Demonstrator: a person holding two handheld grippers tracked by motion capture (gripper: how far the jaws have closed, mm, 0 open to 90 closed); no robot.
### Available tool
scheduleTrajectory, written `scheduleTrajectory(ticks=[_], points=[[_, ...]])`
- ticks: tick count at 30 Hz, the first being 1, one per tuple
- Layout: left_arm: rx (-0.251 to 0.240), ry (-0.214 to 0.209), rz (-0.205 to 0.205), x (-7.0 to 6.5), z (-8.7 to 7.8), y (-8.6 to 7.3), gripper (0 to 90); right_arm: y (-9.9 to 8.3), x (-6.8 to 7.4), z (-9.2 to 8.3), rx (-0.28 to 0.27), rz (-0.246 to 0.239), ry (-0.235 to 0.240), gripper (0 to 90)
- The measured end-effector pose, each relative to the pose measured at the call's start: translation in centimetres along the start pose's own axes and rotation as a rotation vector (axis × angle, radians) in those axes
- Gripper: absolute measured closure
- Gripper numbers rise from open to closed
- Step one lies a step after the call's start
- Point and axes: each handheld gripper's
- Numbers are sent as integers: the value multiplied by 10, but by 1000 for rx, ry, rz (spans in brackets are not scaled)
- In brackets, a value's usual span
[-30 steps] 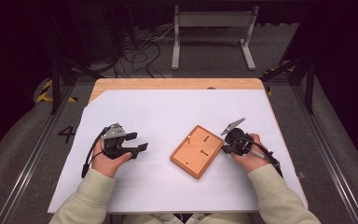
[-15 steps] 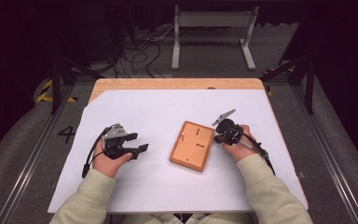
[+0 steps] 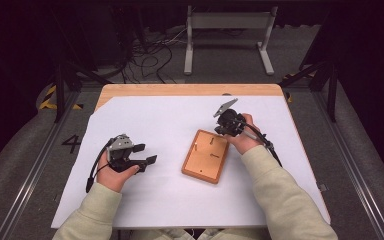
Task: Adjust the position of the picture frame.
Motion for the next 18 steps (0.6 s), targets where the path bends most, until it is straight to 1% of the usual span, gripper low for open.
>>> scheduleTrajectory(ticks=[1, 2, 5, 6, 8, 9, 10, 12, 13, 14, 15, 16, 18], points=[[3, -1, 1, 0, 0, 0, 324, 2, -2, 3, 0, -10, 4, 900], [5, -1, 6, 1, 0, -1, 324, 4, -4, 7, 2, -9, 8, 900], [4, -3, 4, 1, 0, -1, 324, 10, -10, 18, 8, 4, 29, 900], [4, -3, 4, 1, 0, -1, 324, 10, -10, 18, 8, 4, 29, 900], [3, -5, -7, 0, 1, -1, 323, 11, -12, 25, 21, 10, 41, 900], [5, -6, 2, 1, 2, -1, 323, 11, -13, 27, 27, 13, 45, 900], [8, -8, -3, 0, 2, -1, 323, 11, -13, 31, 35, 16, 57, 900], [13, -11, 5, 0, 4, -1, 323, 10, -15, 35, 55, 21, 65, 900], [14, -15, 0, -1, 5, -1, 323, 10, -15, 39, 70, 20, 89, 900], [14, -15, 0, -1, 5, -1, 323, 10, -15, 39, 70, 20, 89, 900], [17, -17, 3, -1, 5, -1, 323, 11, -13, 42, 84, -7, 94, 900], [17, -17, 3, -1, 5, -1, 323, 11, -13, 42, 84, -7, 94, 900], [23, -18, 4, -1, 7, -2, 323, 13, -13, 43, 92, -28, 100, 900]])
Point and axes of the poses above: each handheld gripper's, and its own axes: z roughly forward along the jaws, y roughly out of its top, x roughly to its left, and after that the axes turned 9 degrees about -x, right-handed
